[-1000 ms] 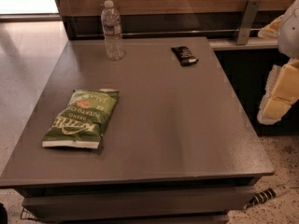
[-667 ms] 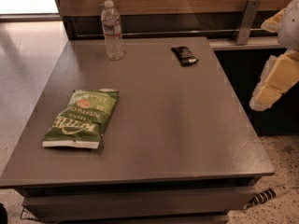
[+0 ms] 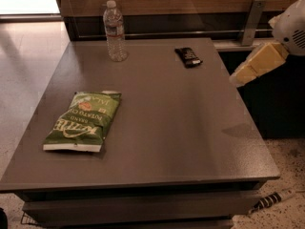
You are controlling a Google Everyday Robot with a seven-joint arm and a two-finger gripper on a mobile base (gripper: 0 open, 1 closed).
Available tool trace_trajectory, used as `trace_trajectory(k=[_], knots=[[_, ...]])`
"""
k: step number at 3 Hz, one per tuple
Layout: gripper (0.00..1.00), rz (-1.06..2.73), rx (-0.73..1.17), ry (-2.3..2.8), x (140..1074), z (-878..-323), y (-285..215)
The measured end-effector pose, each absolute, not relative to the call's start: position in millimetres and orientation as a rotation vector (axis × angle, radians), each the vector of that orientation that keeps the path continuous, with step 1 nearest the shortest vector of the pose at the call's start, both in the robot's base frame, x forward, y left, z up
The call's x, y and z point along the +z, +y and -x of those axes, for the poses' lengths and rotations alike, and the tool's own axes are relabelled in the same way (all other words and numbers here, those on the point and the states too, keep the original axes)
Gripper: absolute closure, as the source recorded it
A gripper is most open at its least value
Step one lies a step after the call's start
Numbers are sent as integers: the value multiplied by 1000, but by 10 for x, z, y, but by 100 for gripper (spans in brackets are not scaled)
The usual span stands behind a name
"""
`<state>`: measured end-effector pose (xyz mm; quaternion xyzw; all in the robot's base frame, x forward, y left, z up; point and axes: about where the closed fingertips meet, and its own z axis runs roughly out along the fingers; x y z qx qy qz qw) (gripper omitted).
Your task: Pick rxbar chocolate
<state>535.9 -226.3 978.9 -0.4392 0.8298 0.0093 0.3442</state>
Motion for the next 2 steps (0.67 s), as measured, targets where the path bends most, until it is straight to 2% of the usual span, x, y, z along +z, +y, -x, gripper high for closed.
trace_trajectory(k=[1,2], knots=[[0,856,230,2089,9580,-5716,-1961],[0,664,287,2018,9531,-6026,-1757]])
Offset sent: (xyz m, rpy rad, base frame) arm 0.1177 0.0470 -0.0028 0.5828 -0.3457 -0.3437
